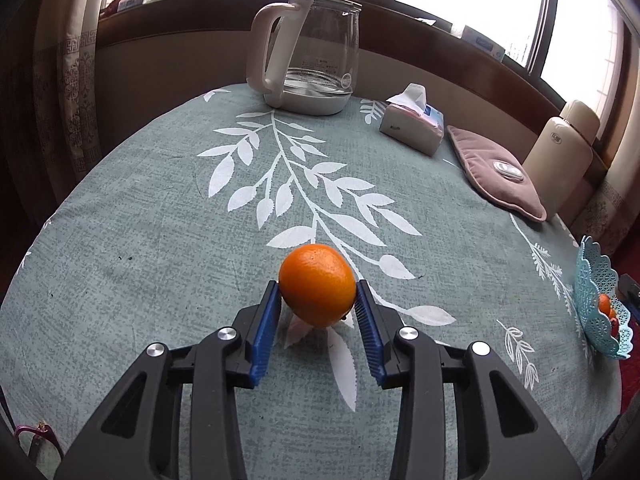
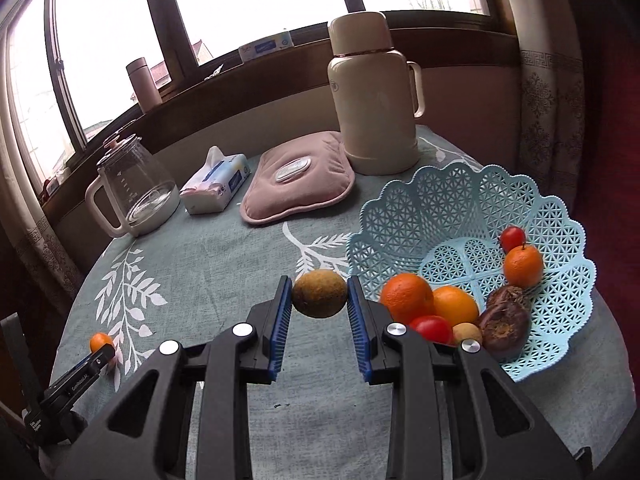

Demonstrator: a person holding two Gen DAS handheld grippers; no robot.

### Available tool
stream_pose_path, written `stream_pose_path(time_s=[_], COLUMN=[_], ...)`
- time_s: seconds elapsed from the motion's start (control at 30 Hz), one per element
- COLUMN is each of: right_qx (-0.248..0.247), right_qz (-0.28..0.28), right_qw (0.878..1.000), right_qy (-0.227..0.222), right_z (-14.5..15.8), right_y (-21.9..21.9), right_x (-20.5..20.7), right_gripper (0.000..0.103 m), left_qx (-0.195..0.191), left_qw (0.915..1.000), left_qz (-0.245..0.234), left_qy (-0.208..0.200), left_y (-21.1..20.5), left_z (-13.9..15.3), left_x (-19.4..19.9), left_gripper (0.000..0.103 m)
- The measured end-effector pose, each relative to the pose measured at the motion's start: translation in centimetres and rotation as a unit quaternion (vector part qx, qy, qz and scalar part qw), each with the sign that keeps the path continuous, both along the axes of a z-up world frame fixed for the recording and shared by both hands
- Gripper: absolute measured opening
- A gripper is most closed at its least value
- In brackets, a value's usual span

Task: Organize fruits
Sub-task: 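Carry the kiwi into the blue basket and open the right tool, then carry the orange into the blue basket and open the left tool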

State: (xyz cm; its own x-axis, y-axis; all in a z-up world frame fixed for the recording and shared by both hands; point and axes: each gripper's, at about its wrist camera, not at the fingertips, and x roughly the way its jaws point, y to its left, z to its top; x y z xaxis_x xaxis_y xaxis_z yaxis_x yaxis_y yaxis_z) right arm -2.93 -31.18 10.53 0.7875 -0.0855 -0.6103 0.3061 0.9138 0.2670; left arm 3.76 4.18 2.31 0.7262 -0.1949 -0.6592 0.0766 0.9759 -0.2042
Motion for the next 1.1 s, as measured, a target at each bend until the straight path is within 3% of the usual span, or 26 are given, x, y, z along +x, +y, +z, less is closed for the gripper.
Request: stream_pose_path(time_s=[0.47, 0.6, 0.67, 0.83, 1.1], right_qx=[0.006, 0.013, 0.016, 0.018, 0.0], right_qz=[-0.086, -0.103, -0.11, -0.123, -0.154], right_qw=[0.996, 0.995, 0.994, 0.992, 0.988], right_qy=[0.007, 0.01, 0.007, 0.001, -0.022], right_z=[-0.9, -1.3, -1.4, -1.3, -0.3], right_y=[-5.8, -6.6, -6.9, -7.5, -8.3], right_x=[-1.7, -2.1, -2.4, -3.2, -4.6], right_gripper=[0.029, 0.033, 0.039, 0.04, 0.04], left_qx=[0.002, 0.002, 0.002, 0.004, -0.008], left_qw=[1.0, 1.0, 1.0, 1.0, 0.9983], left_qz=[-0.003, -0.004, -0.004, -0.007, -0.057], left_qy=[0.001, 0.001, 0.0, 0.001, 0.008], left_y=[-0.2, -0.2, -0.2, -0.3, -3.1], left_z=[0.0, -0.1, -0.1, 0.0, 0.7], left_x=[-0.1, -0.1, -0.1, -0.1, -1.1], left_gripper=[0.039, 0.039, 0.039, 0.039, 0.038])
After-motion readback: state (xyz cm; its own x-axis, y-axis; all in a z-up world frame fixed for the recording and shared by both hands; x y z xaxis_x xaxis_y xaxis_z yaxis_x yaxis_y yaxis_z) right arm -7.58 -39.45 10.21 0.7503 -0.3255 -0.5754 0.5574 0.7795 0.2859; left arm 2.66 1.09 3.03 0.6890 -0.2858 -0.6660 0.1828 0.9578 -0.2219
